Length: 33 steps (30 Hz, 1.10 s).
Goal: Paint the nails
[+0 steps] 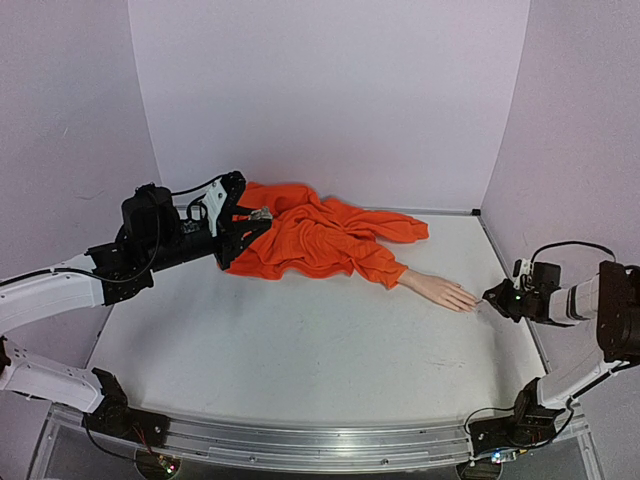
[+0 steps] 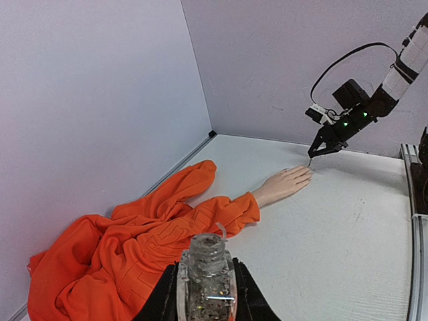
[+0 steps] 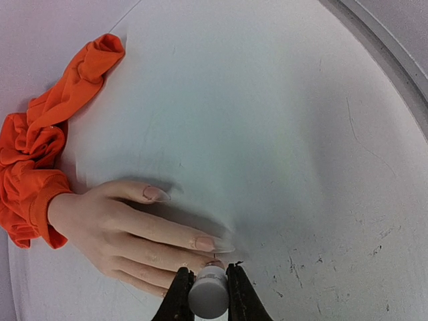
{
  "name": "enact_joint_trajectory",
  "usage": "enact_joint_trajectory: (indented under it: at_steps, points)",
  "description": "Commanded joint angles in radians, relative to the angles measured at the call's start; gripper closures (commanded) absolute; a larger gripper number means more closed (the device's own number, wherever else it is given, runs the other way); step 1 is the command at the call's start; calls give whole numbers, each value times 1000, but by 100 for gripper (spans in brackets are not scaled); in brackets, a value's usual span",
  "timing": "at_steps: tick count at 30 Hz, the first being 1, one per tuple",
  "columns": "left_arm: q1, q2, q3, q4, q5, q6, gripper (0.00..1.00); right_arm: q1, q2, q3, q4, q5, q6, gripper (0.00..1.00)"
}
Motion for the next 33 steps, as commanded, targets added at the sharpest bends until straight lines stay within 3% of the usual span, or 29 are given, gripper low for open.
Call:
enact_joint_trajectory:
  at_steps: [1, 33]
  points:
    - [5, -10, 17, 60, 16, -11, 100, 8, -13, 34, -16, 10, -3, 100]
    - [5, -9, 19, 60, 22, -11, 100, 17, 10, 61, -47, 47, -9, 100]
